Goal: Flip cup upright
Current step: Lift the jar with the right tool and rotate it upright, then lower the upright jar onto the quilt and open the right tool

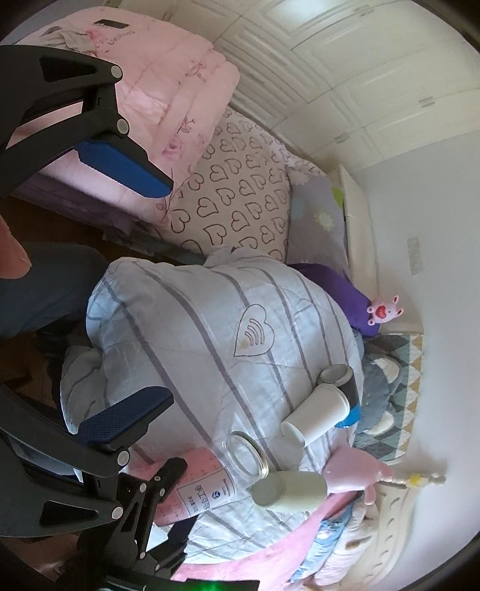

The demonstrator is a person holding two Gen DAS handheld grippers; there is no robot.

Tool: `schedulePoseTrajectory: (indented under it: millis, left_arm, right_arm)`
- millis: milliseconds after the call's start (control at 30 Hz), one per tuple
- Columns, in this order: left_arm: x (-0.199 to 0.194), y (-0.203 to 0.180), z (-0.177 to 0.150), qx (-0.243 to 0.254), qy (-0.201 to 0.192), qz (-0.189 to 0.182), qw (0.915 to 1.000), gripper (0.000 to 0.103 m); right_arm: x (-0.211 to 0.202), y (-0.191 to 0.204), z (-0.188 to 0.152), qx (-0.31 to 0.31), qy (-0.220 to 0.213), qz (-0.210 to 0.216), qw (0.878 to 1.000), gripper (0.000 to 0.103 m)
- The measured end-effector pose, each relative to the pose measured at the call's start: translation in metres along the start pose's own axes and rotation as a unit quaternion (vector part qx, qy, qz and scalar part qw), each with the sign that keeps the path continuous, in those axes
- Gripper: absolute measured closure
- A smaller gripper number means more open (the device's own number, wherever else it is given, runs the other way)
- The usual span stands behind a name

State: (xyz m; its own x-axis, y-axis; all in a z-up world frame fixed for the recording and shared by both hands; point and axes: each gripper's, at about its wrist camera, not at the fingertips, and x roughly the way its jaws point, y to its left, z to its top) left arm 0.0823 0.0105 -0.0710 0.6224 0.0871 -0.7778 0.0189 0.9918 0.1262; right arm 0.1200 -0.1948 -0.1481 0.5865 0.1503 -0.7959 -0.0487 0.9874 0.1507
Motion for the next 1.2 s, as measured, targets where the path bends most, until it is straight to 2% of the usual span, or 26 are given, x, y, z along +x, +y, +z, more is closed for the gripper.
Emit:
schedulePoseTrajectory:
  millis: [233,533,733,1200]
  left_arm:
    - [-0.019,-0.01,-0.004,0.006,-0.013,0.004,0.9999,0.0]
    - [-0.043,-0.019,-0.012,0.0,-0.027,0.003,0.9996,0.0]
    - [-0.047,-0.023,-0.019,-0.003,-0.022,-0.002,0.9998,0.0]
    - [-0.053,-0.028,-0.024,0.004,-0.023,-0.001,0.9997,0.0]
  right_arm:
    - [-0.045,-0.007,-0.005,-0.007,-0.043,0.003,0.999,0.02]
    - [-0.117,-0.018,-0.009,-0.01,-0.12,-0.031,0.992,0.02]
    - [-0.131,-0.032,-0.014,0.007,-0.131,-0.052,0.99,0.02]
    - [-0.139,-0.036,-0.018,0.01,-0.137,-0.051,0.989,0.02]
